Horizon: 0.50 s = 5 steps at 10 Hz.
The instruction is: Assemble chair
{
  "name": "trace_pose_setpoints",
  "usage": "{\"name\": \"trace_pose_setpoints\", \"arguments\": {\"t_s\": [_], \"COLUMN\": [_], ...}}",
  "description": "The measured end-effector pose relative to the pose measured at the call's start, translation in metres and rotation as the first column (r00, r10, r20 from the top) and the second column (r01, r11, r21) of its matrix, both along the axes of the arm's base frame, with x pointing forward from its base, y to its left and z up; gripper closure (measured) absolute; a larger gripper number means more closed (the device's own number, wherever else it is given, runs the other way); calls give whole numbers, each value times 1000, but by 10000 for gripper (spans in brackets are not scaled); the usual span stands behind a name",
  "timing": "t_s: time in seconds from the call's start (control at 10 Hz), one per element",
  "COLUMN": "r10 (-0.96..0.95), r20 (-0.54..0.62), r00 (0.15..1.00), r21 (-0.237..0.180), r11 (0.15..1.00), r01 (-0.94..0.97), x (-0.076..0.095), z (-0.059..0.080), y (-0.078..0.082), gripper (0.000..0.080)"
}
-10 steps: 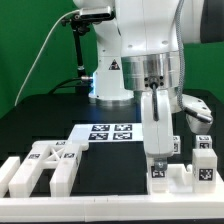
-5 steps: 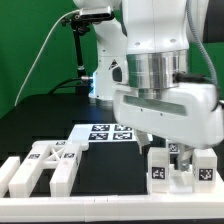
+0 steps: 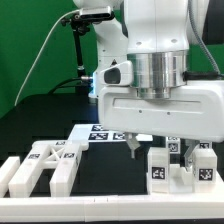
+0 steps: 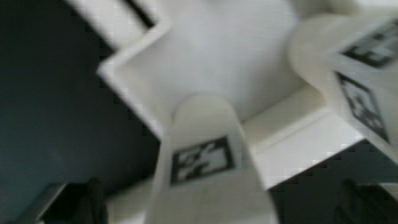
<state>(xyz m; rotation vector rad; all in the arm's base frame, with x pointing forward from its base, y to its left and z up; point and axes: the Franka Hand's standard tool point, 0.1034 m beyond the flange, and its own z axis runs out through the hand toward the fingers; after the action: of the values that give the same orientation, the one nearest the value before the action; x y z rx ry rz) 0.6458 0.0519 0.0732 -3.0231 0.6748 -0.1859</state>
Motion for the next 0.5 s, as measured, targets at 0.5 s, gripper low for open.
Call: {"name": "trace_pose_setpoints", "arguments": {"t_s": [0.5], "r10": [-152], "r20": [-1], "r00": [988], "r21": [20], "r11": [988], "r01": [152], "x": [2], "z": [0], "y": [-4], "gripper": [409]}}
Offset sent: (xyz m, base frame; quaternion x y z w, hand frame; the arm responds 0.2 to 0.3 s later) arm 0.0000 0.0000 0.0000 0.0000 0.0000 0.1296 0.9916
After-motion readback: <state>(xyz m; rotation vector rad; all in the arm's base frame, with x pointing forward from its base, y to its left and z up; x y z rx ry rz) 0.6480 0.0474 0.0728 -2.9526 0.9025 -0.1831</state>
